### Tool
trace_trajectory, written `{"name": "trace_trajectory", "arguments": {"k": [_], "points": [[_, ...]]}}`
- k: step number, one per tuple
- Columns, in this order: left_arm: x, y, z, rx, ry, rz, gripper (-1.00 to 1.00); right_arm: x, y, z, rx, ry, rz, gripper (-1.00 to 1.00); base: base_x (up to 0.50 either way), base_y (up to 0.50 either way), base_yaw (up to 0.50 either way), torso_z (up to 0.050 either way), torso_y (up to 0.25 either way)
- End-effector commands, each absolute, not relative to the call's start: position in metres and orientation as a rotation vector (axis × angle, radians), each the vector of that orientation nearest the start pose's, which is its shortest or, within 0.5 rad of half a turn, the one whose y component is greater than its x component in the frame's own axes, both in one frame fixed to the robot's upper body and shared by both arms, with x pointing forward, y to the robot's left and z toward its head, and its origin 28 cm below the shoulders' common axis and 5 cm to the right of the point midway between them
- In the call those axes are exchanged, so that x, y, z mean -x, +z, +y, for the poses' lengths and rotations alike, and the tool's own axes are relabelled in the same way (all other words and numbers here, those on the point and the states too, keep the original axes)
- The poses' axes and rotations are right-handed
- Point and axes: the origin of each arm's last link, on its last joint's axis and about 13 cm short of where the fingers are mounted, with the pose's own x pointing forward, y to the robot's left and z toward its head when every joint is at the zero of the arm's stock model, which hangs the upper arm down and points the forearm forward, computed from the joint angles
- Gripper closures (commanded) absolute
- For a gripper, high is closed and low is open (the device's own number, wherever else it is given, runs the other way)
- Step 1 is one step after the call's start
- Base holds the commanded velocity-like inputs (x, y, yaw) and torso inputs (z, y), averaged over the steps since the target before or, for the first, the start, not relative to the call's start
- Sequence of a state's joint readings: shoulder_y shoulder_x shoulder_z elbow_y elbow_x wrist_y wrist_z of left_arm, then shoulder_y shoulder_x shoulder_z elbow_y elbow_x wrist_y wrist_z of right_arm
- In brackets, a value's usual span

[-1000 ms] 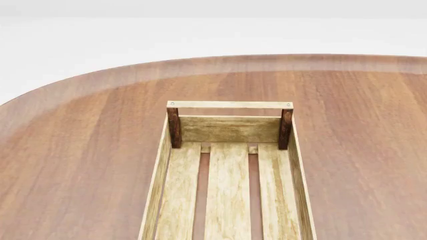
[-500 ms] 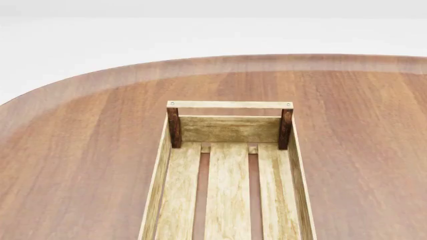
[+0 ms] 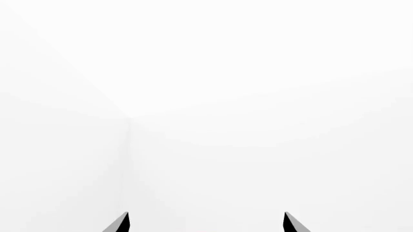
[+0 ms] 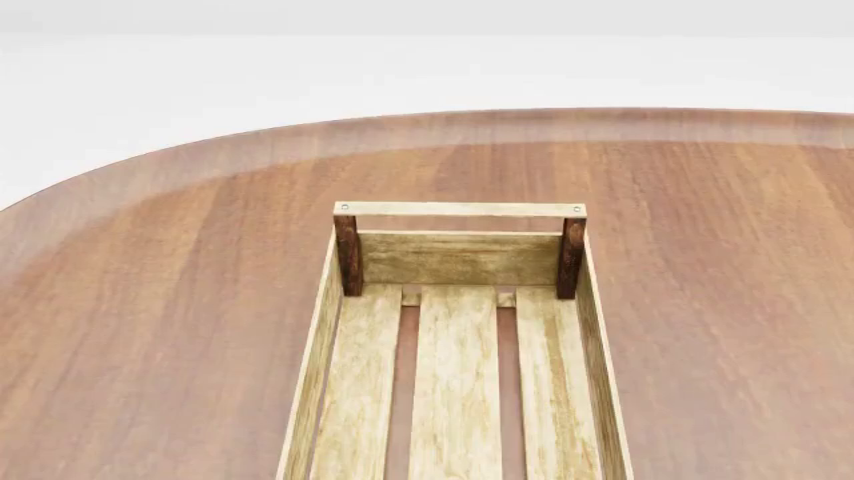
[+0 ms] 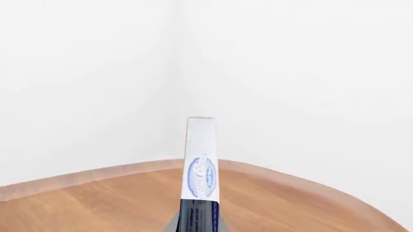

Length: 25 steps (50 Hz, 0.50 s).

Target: Pick up the cream cheese and put it in the tray.

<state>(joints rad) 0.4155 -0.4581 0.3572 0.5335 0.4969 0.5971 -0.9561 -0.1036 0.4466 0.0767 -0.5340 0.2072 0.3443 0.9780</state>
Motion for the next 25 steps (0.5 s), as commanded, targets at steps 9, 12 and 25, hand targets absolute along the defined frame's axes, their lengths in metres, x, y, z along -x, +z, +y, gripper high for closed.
{"name": "trace_trajectory", "arguments": {"k": [9, 12, 25], "points": [[-0.096, 0.084, 0.195, -0.165, 0.182, -0.877, -1.0, -0.215, 0.123, -0.163, 0.329, -0.724, -0.23, 1.0, 0.0, 0.0, 0.0, 0.0, 0.0], [-0.096, 0.084, 0.195, -0.165, 0.18, -0.877, -1.0, -0.215, 0.128, -0.162, 0.323, -0.723, -0.239, 1.0, 0.0, 0.0, 0.0, 0.0, 0.003], [-0.096, 0.084, 0.194, -0.166, 0.178, -0.875, -1.0, -0.224, 0.143, -0.159, 0.336, -0.642, -0.262, 1.0, 0.0, 0.0, 0.0, 0.0, 0.0]]}}
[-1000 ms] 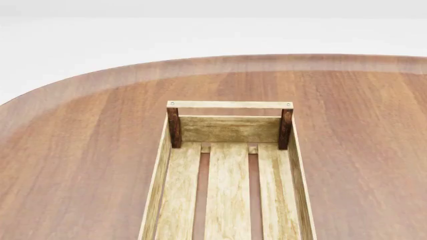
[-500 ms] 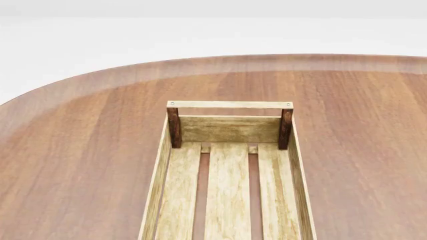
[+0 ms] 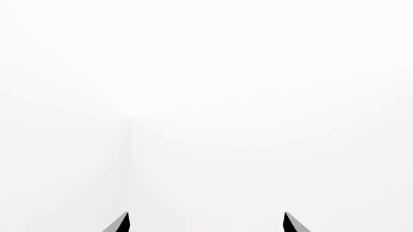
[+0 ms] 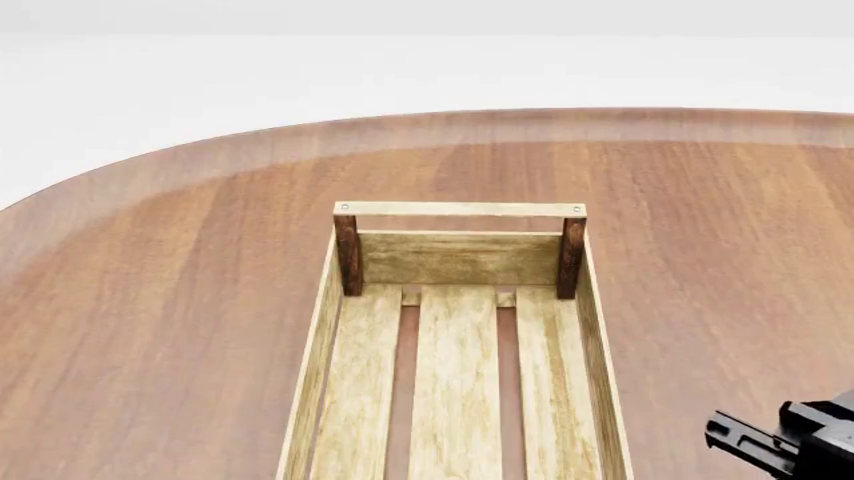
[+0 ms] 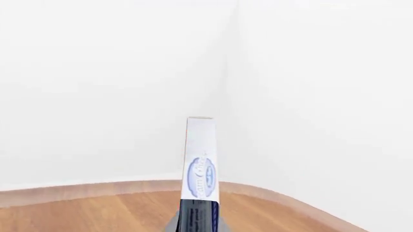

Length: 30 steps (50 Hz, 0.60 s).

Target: Pick up the cream cheese and put it in the tray.

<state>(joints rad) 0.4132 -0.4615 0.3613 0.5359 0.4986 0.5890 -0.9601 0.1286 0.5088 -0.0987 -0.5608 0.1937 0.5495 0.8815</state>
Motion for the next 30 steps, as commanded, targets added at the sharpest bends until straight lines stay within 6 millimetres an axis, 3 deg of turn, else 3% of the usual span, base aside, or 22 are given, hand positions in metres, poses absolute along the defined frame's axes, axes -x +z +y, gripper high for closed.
{"name": "trace_trajectory", "arguments": {"k": [1, 30], "points": [[-0.096, 0.084, 0.194, -0.167, 0.178, -0.875, -1.0, -0.225, 0.144, -0.158, 0.338, -0.635, -0.262, 1.0, 0.0, 0.0, 0.0, 0.0, 0.0], [-0.098, 0.083, 0.195, -0.166, 0.182, -0.873, -1.0, -0.254, 0.162, -0.149, 0.423, -0.418, -0.247, 1.0, 0.0, 0.0, 0.0, 0.0, 0.001]]}}
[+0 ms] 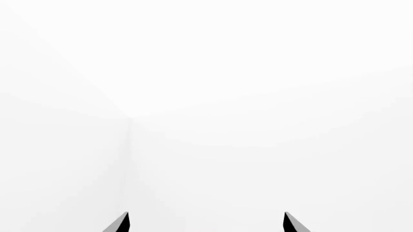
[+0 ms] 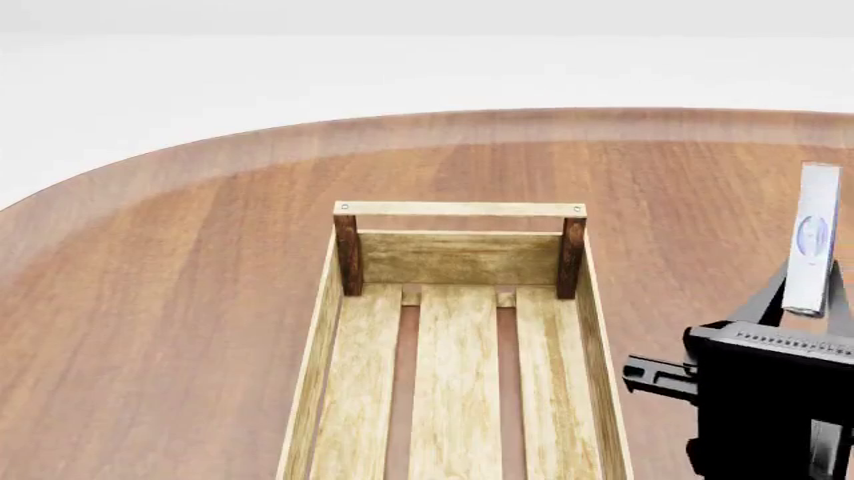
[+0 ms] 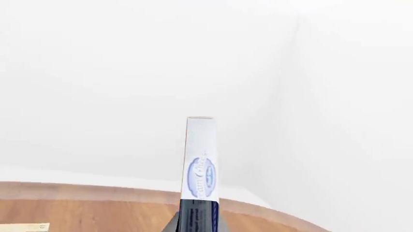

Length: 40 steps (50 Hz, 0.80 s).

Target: Pick up the cream cheese and put it in the tray.

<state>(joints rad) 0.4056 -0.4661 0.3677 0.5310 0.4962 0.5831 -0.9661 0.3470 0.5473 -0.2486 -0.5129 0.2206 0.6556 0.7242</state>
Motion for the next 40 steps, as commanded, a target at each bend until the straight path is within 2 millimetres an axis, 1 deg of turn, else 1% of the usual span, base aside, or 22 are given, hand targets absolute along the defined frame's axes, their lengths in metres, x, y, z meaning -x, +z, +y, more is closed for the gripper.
{"name": "trace_trajectory", "arguments": {"k": [1, 14, 16, 17, 18, 20, 21, 23, 25, 29, 34, 40], "points": [[-0.098, 0.083, 0.195, -0.166, 0.181, -0.872, -1.0, -0.254, 0.163, -0.148, 0.43, -0.395, -0.256, 1.0, 0.0, 0.0, 0.0, 0.0, 0.0], [-0.098, 0.084, 0.194, -0.166, 0.179, -0.871, -1.0, -0.262, 0.171, -0.146, 0.46, -0.29, -0.257, 1.0, 0.0, 0.0, 0.0, 0.0, 0.0], [-0.098, 0.084, 0.194, -0.165, 0.179, -0.872, -1.0, -0.263, 0.174, -0.145, 0.44, -0.241, -0.255, 1.0, 0.0, 0.0, 0.0, 0.0, 0.005], [-0.098, 0.084, 0.194, -0.165, 0.178, -0.873, -1.0, -0.264, 0.175, -0.145, 0.454, -0.253, -0.255, 1.0, 0.0, 0.0, 0.0, 0.0, 0.0], [-0.098, 0.084, 0.194, -0.165, 0.179, -0.873, -1.0, -0.264, 0.176, -0.144, 0.429, -0.199, -0.253, 1.0, 0.0, 0.0, 0.0, 0.0, 0.0], [-0.098, 0.084, 0.194, -0.165, 0.18, -0.873, -1.0, -0.266, 0.177, -0.145, 0.434, -0.183, -0.235, 1.0, 0.0, 0.0, 0.0, 0.0, 0.0], [-0.098, 0.084, 0.195, -0.164, 0.18, -0.873, -1.0, -0.266, 0.176, -0.143, 0.425, -0.114, -0.213, 1.0, 0.0, 0.0, 0.0, 0.0, 0.0], [-0.097, 0.084, 0.194, -0.166, 0.179, -0.874, -1.0, -0.267, 0.175, -0.143, 0.366, -0.053, -0.198, 1.0, 0.0, 0.0, 0.0, 0.0, 0.0], [-0.097, 0.084, 0.194, -0.166, 0.179, -0.874, -1.0, -0.268, 0.175, -0.143, 0.355, -0.045, -0.203, 1.0, 0.0, 0.0, 0.0, 0.0, 0.0], [-0.097, 0.084, 0.195, -0.165, 0.18, -0.873, -1.0, -0.268, 0.177, -0.145, 0.279, -0.006, -0.207, 1.0, 0.0, 0.0, 0.0, 0.0, 0.0], [-0.097, 0.084, 0.194, -0.168, 0.175, -0.873, -1.0, -0.261, 0.185, -0.144, 0.1, 0.153, -0.214, 1.0, 0.0, 0.0, 0.0, 0.0, 0.002], [-0.097, 0.084, 0.194, -0.168, 0.175, -0.873, -1.0, -0.256, 0.188, -0.144, 0.025, 0.239, -0.205, 1.0, 0.0, 0.0, 0.0, 0.0, 0.0]]}}
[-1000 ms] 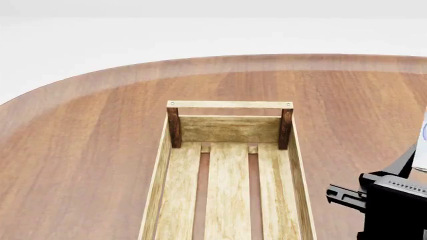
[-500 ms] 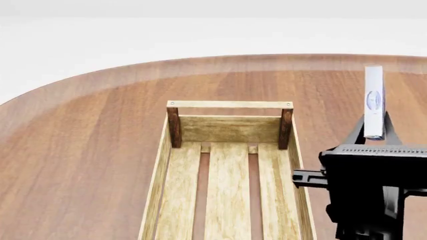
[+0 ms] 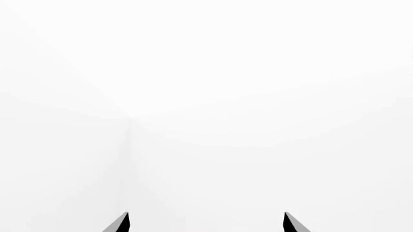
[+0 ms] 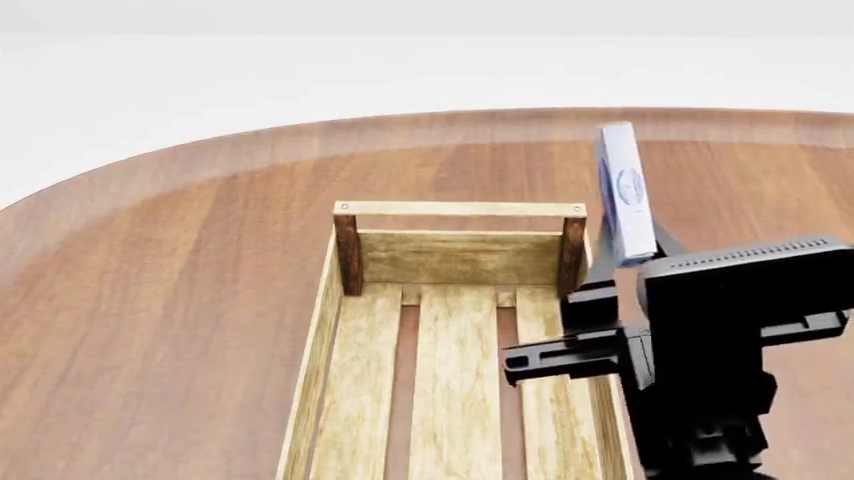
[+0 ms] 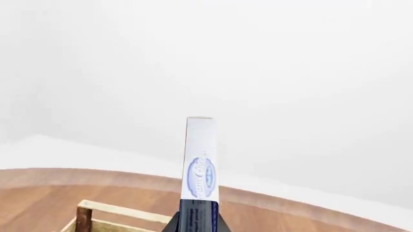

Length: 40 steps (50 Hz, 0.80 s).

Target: Pick up the cream cheese and put it in the tray.

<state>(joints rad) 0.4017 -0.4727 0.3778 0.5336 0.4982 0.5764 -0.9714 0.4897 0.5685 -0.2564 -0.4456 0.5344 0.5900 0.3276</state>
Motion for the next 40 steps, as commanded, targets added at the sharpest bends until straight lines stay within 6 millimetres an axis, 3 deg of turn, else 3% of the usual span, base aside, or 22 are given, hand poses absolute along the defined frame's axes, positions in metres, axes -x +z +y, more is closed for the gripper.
{"name": "trace_trajectory", "arguments": {"k": [1, 11, 20, 31, 40], "points": [[-0.097, 0.084, 0.194, -0.168, 0.175, -0.873, -1.0, -0.255, 0.188, -0.144, 0.026, 0.242, -0.204, 1.0, 0.0, 0.0, 0.0, 0.0, 0.0], [-0.097, 0.084, 0.194, -0.169, 0.176, -0.873, -1.0, -0.254, 0.187, -0.143, -0.043, 0.335, -0.185, 1.0, 0.0, 0.0, 0.0, 0.0, 0.0], [-0.097, 0.083, 0.194, -0.171, 0.176, -0.872, -1.0, -0.258, 0.195, -0.137, -0.003, 0.333, -0.158, 1.0, 0.0, 0.0, 0.0, 0.002, 0.001], [-0.097, 0.083, 0.194, -0.172, 0.177, -0.871, -1.0, -0.271, 0.211, -0.125, 0.153, 0.351, -0.068, 1.0, 0.0, 0.0, 0.0, 0.0, 0.001], [-0.097, 0.083, 0.193, -0.174, 0.174, -0.868, -1.0, -0.271, 0.237, -0.115, 0.3, 0.339, -0.034, 1.0, 0.0, 0.0, 0.0, 0.0, 0.0]]}}
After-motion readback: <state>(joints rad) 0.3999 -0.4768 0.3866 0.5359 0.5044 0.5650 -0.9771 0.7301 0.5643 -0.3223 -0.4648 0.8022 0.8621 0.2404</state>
